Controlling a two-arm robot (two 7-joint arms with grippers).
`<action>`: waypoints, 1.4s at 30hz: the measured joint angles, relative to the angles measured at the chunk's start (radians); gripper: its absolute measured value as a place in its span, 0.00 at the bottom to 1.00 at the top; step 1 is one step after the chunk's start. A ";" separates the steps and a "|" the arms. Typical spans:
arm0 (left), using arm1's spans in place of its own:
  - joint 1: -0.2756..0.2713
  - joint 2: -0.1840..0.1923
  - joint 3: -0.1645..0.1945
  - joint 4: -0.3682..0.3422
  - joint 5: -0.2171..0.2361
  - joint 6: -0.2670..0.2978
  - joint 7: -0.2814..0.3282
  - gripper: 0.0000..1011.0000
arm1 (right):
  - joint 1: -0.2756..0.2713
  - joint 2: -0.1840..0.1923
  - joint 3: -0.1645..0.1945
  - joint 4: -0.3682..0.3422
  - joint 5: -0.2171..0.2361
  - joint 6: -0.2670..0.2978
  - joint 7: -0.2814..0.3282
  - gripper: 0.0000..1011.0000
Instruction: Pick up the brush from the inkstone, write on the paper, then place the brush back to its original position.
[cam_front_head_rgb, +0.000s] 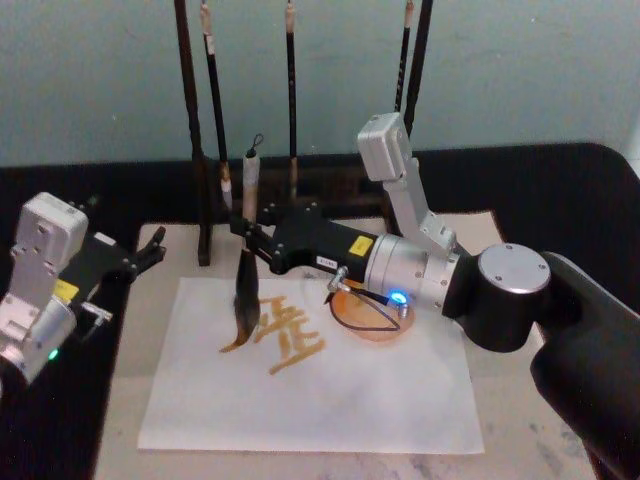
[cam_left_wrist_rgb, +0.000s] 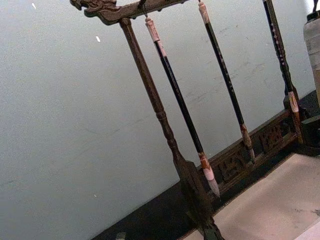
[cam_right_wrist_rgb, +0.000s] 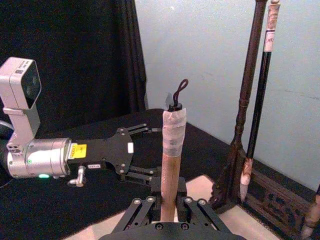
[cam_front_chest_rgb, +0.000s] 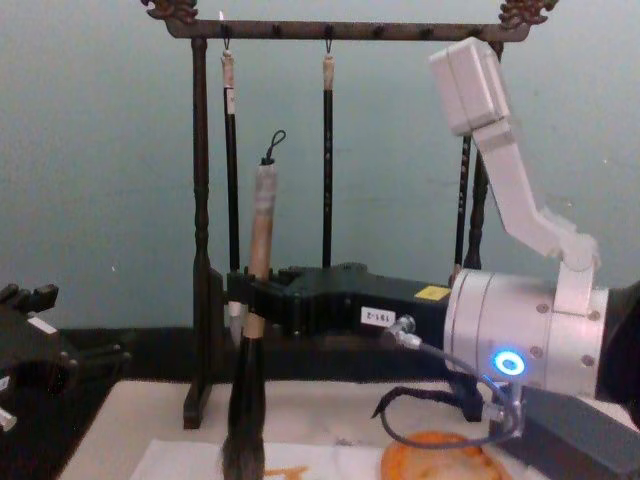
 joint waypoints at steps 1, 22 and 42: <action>0.000 0.000 0.000 0.000 0.000 0.000 0.000 1.00 | -0.001 0.001 0.002 -0.001 -0.004 0.000 -0.002 0.17; 0.000 0.000 0.000 0.000 0.000 0.000 0.000 1.00 | -0.023 0.006 0.046 -0.050 -0.012 -0.014 -0.015 0.17; 0.000 0.000 0.000 0.000 0.000 0.000 0.000 1.00 | -0.094 0.053 0.213 -0.191 0.211 0.063 -0.078 0.17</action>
